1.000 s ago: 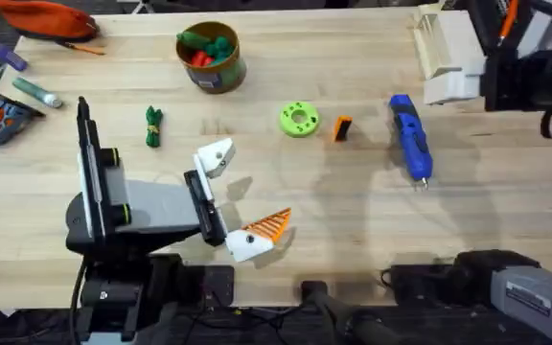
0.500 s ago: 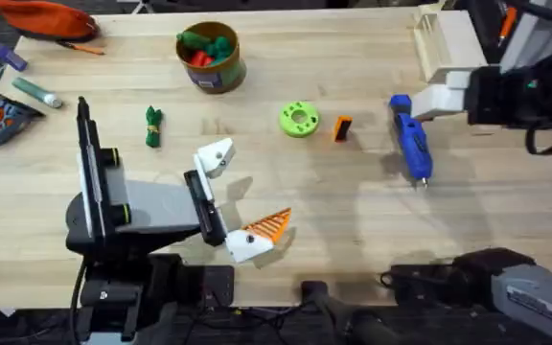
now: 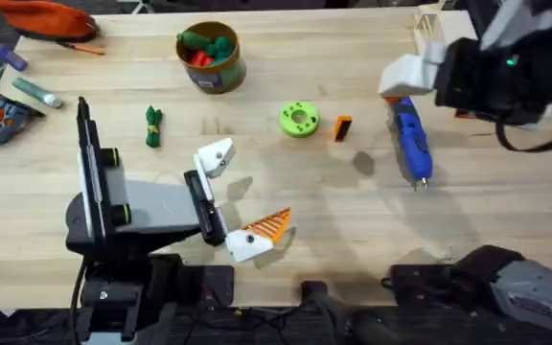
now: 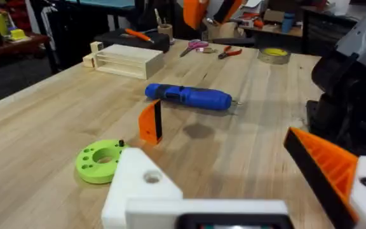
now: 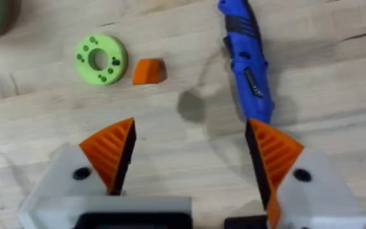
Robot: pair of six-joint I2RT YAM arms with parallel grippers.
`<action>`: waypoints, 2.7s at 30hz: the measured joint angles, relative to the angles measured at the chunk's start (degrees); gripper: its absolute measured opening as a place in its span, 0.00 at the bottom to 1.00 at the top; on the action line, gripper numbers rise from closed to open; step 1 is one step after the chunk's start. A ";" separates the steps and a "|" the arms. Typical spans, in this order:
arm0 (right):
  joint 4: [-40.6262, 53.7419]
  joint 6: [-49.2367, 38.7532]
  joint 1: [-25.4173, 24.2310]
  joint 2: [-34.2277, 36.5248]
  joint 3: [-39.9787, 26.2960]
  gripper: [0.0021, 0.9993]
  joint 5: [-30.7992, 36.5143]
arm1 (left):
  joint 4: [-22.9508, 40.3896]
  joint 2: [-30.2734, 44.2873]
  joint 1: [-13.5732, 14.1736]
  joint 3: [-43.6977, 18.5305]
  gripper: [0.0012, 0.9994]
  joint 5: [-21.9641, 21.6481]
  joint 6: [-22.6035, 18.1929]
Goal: Pick up the gripper from the table and insert it into the empty holder that is missing its gripper. Then pick up a screw, insert it into the mounting hole, and use the screwdriver to tighten it. Finally, clean up the table by picking up the vegetable and placing it into the bucket.
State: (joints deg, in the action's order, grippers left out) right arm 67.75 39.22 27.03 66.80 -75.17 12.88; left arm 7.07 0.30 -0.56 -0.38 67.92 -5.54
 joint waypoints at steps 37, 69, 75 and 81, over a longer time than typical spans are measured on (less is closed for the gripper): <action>5.12 2.36 4.14 29.97 -15.72 0.98 -5.27 | 0.00 0.00 0.00 0.00 0.99 0.00 0.00; 0.57 -0.13 1.57 40.85 -15.83 0.85 -9.55 | 0.00 0.00 0.00 0.00 0.99 0.00 0.00; -0.66 -0.26 1.57 40.85 -14.55 0.81 -9.57 | 0.01 0.01 0.00 0.00 0.99 0.00 -0.01; -2.21 -0.28 1.57 40.86 -13.21 0.76 -9.60 | 0.01 0.01 0.00 0.00 0.99 0.00 0.00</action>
State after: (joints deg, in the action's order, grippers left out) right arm 65.55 38.95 28.60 107.66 -88.38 3.29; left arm 7.08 0.31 -0.56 -0.38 67.92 -5.54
